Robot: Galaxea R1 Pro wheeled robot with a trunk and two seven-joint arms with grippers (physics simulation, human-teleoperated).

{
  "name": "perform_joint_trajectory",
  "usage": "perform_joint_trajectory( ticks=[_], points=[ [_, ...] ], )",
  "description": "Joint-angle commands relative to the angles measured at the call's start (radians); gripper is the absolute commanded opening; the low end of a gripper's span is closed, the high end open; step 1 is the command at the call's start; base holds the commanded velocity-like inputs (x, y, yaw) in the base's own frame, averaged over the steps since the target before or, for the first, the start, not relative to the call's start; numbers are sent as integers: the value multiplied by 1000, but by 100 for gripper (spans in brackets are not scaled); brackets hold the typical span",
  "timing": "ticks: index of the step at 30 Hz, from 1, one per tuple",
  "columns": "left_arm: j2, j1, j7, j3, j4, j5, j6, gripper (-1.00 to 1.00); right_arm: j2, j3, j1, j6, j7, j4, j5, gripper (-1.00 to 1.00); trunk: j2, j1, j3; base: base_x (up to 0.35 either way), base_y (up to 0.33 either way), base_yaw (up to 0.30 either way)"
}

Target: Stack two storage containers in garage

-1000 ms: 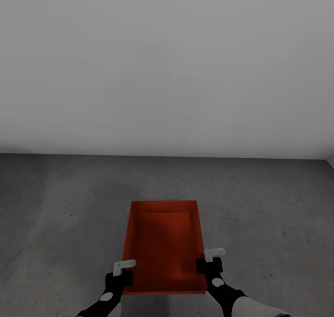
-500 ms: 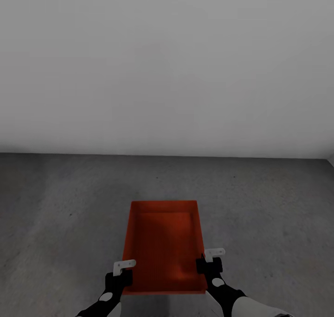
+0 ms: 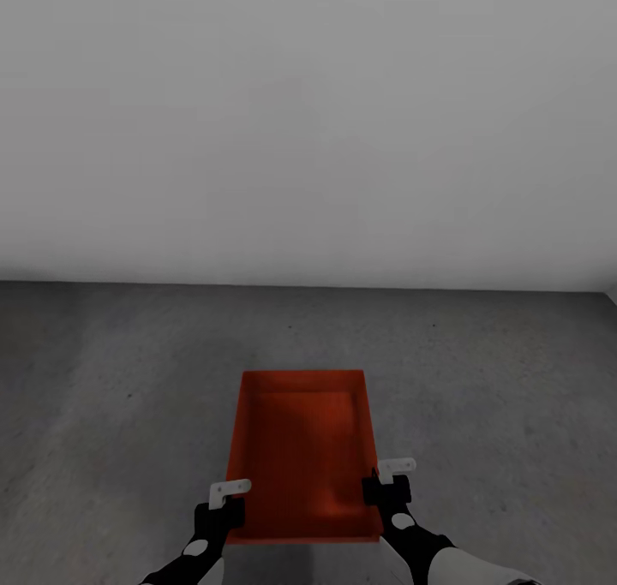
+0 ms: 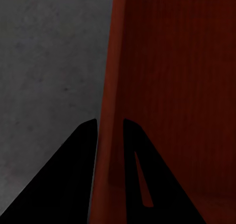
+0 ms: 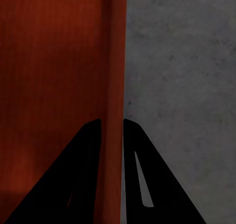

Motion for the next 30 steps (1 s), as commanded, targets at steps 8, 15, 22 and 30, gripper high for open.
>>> perform_joint_trajectory(
  ticks=[8,15,22,30],
  points=[
    [1,-1,30,5,-1,4,-39,-100,1,-46,-1,1,28,4,-11,-100,-57,31,-26,0,0,0],
    [1,-1,30,5,-1,4,-39,-100,1,-46,-1,0,28,4,-11,-100,-106,58,-48,0,0,0],
    [1,-1,30,5,-1,4,-39,-100,1,-46,-1,0,28,4,-11,-100,-155,84,-70,0,0,0],
    [1,-1,30,5,-1,4,-39,-100,1,-46,-1,0,28,4,-11,-100,-211,115,-95,0,0,0]
  ],
)
